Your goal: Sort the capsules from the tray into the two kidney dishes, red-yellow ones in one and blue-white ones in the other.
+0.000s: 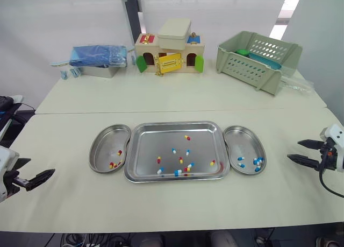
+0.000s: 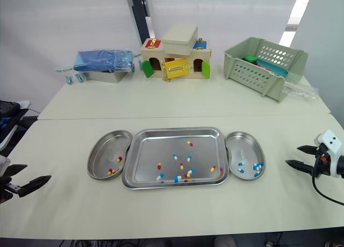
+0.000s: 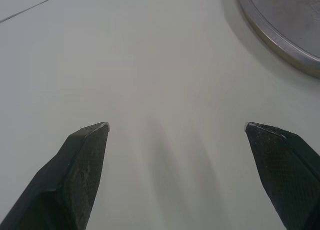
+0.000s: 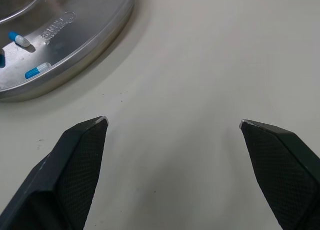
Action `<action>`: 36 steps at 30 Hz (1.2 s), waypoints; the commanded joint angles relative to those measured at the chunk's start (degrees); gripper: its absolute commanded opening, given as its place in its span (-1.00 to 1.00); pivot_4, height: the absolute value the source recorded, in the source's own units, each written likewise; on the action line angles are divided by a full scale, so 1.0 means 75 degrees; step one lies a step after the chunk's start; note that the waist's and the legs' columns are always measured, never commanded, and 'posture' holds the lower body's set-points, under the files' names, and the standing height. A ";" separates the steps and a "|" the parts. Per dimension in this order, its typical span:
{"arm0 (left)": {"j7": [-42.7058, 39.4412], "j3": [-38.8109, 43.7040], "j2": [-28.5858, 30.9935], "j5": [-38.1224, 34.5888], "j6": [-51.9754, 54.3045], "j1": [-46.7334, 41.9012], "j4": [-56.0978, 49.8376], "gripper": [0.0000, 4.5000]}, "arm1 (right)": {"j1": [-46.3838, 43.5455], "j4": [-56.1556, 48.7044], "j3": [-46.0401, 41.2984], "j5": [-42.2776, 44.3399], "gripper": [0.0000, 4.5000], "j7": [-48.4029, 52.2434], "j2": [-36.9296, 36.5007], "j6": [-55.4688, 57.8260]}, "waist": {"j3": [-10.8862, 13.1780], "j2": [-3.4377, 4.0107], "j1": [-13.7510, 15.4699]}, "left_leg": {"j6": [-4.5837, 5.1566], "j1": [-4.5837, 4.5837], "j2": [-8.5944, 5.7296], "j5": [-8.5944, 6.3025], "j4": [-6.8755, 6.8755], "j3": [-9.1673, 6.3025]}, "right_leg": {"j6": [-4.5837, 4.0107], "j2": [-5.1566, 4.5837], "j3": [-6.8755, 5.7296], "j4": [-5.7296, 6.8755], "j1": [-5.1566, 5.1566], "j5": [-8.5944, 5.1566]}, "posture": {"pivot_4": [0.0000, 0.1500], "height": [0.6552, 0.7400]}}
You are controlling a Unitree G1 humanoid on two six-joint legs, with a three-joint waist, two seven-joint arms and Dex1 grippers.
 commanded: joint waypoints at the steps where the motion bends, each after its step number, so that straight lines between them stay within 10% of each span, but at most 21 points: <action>1: -0.0053 0.0194 0.0146 0.0036 -0.0073 0.0068 -0.0034 1.00 | 0.0118 -0.0086 -0.0233 0.0004 0.98 0.0082 -0.0211 -0.0113 | 0.0000 0.0000 0.0000 | 0.0000 0.0000 0.0000 0.0000 0.0000 0.0000 | 0.0000 0.0000 0.0001 0.0000 0.0000 0.0000 | 1.00 1.00; 25: -0.0175 0.0229 0.0214 0.0046 0.0004 0.0181 -0.0016 1.00 | 0.0611 -0.0295 -0.0534 0.0232 0.98 0.0181 -0.0139 -0.0165 | 0.0000 0.0000 -0.0002 | 0.0000 0.0001 0.0001 0.0000 -0.0001 0.0004 | 0.0000 0.0001 0.0005 0.0002 -0.0003 0.0000 | 1.00 1.00; 36: -0.0437 -0.0026 0.0244 -0.0066 0.0001 -0.0214 -0.0285 1.00 | 0.3167 -0.3486 -0.1848 0.1887 0.98 0.0811 0.0664 0.0031 | 0.0000 -0.0007 0.0121 | 0.0001 -0.0003 0.0007 -0.0001 -0.0006 0.0000 | 0.0000 0.0008 -0.0001 -0.0004 -0.0003 0.0000 | 1.00 1.00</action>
